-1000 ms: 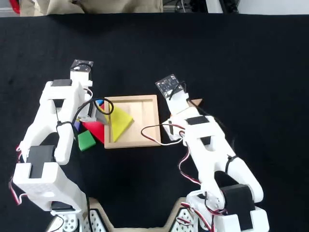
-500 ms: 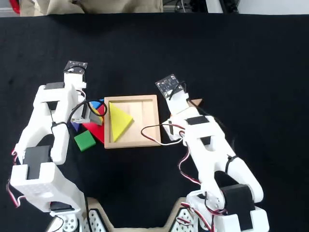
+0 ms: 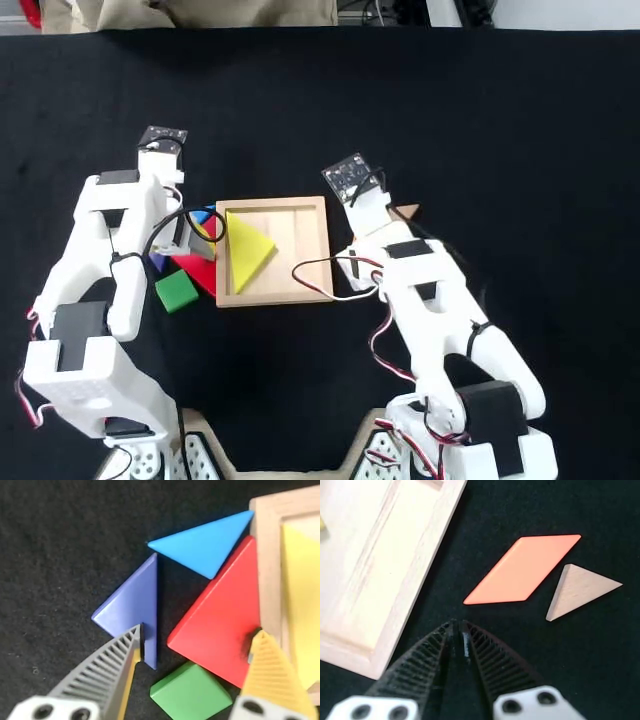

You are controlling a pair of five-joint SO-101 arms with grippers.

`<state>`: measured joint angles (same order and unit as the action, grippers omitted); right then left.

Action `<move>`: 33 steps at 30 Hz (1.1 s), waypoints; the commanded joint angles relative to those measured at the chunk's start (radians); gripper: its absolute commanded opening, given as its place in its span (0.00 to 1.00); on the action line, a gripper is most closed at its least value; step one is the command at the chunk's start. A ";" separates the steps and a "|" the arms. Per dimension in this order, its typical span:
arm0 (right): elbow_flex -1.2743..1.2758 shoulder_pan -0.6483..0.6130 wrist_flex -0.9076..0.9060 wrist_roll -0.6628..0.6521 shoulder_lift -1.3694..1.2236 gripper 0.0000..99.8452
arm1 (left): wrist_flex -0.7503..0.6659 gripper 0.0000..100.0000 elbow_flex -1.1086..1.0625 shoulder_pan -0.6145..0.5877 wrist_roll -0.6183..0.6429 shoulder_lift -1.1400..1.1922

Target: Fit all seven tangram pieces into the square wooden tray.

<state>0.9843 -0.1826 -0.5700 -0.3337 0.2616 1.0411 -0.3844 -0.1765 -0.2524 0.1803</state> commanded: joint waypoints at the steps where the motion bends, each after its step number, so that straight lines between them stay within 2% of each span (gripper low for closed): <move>1: 0.002 0.021 0.017 0.003 0.047 0.01 | -0.014 0.34 0.002 0.035 0.000 -0.008; 6: 0.002 0.021 0.015 0.003 0.047 0.01 | -0.015 0.34 -0.002 0.041 0.000 -0.008; 23: 0.002 0.021 0.015 0.003 0.047 0.01 | 0.015 0.33 0.091 -0.108 -0.058 0.043; 26: 0.001 0.021 0.015 0.003 0.047 0.01 | 0.051 0.33 0.090 -0.088 -0.051 -0.005; 30: 0.001 0.021 0.015 0.003 0.047 0.01 | 0.124 0.33 0.081 0.005 0.009 -0.106; 33: 0.002 0.021 0.015 0.003 0.047 0.01 | 0.092 0.33 0.024 0.065 0.035 -0.153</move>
<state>0.9843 -0.1826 -0.5700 -0.3337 0.2616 1.1469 -0.3184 -0.1903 -0.2539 0.1204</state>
